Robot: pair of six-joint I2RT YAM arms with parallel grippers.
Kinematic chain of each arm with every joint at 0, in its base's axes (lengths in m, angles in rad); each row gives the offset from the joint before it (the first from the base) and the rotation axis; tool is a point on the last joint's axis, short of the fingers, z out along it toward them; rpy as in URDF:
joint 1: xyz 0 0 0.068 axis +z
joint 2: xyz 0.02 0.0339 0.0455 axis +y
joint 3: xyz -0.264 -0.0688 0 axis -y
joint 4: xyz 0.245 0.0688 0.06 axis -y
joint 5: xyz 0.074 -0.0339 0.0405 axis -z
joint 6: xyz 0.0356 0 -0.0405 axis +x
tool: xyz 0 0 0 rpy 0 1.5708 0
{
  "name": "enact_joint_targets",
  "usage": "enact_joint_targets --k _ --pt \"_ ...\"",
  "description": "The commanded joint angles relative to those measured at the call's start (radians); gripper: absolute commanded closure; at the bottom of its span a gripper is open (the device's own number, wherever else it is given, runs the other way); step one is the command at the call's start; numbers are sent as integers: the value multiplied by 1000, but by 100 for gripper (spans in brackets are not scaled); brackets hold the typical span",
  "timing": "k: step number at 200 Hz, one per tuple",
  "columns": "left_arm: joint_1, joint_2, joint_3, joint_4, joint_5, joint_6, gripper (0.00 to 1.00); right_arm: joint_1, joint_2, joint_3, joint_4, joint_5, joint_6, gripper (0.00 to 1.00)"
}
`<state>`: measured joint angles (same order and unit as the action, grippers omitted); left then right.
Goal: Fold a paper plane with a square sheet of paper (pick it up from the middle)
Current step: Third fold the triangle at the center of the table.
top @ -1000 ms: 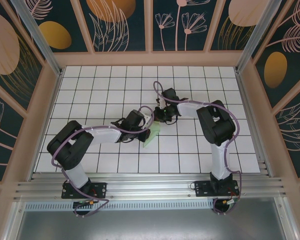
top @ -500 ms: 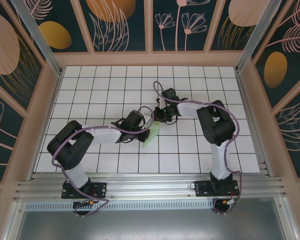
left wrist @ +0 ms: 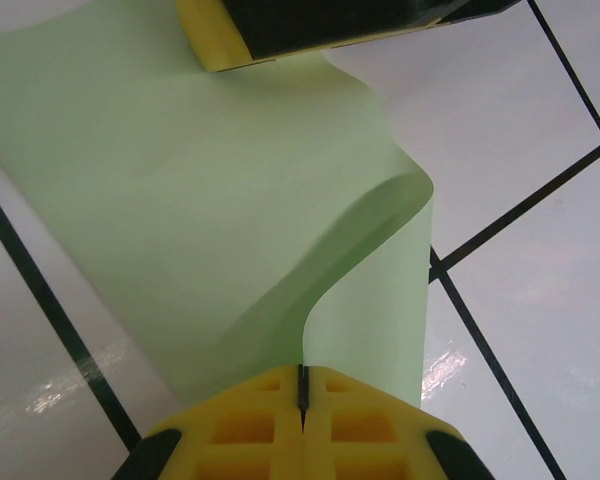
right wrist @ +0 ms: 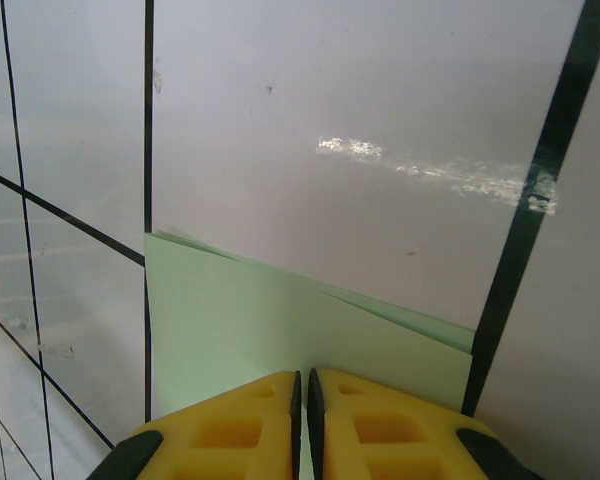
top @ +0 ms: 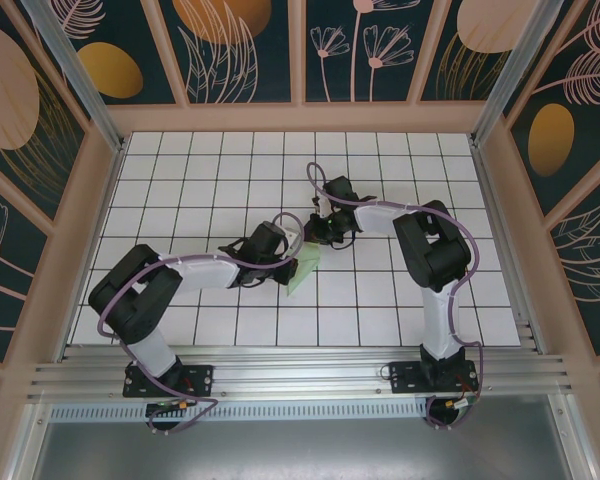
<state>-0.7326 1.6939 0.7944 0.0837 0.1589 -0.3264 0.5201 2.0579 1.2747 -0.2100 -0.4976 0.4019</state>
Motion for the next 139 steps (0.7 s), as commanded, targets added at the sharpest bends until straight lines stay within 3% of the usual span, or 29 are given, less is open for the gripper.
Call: enact_joint_targets --k 1,139 --pt "7 -25 -8 14 -36 -10 95 6 48 -12 -59 54 3 85" --pt "7 53 38 -1 -32 35 94 6 52 -12 -56 53 11 84"
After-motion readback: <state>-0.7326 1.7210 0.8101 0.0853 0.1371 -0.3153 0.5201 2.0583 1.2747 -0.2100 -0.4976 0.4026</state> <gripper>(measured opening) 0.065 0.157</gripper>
